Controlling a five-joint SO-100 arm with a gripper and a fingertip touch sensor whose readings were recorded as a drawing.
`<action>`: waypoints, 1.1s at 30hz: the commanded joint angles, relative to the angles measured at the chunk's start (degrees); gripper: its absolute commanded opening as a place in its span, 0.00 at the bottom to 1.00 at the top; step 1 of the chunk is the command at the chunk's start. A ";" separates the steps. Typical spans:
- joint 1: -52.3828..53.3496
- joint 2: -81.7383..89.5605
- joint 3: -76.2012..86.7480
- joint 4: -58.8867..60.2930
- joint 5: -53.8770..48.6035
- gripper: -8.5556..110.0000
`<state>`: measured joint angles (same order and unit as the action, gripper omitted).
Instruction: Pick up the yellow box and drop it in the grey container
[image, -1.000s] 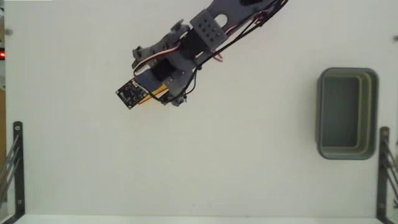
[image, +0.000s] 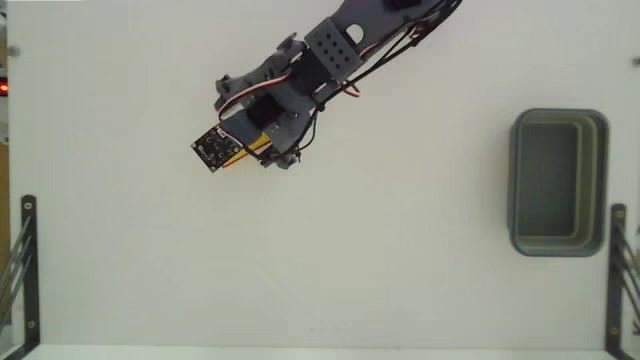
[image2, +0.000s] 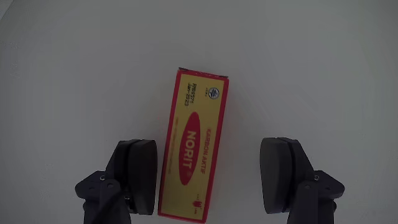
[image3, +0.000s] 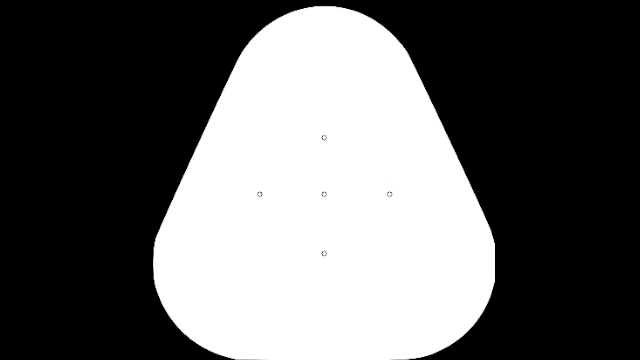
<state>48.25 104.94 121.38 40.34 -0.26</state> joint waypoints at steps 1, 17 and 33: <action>0.46 1.43 -0.22 -0.73 0.26 1.00; 0.46 0.90 1.16 -2.64 0.26 1.00; 0.46 0.46 2.17 -4.09 0.26 1.00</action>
<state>48.25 103.97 123.49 37.18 -0.26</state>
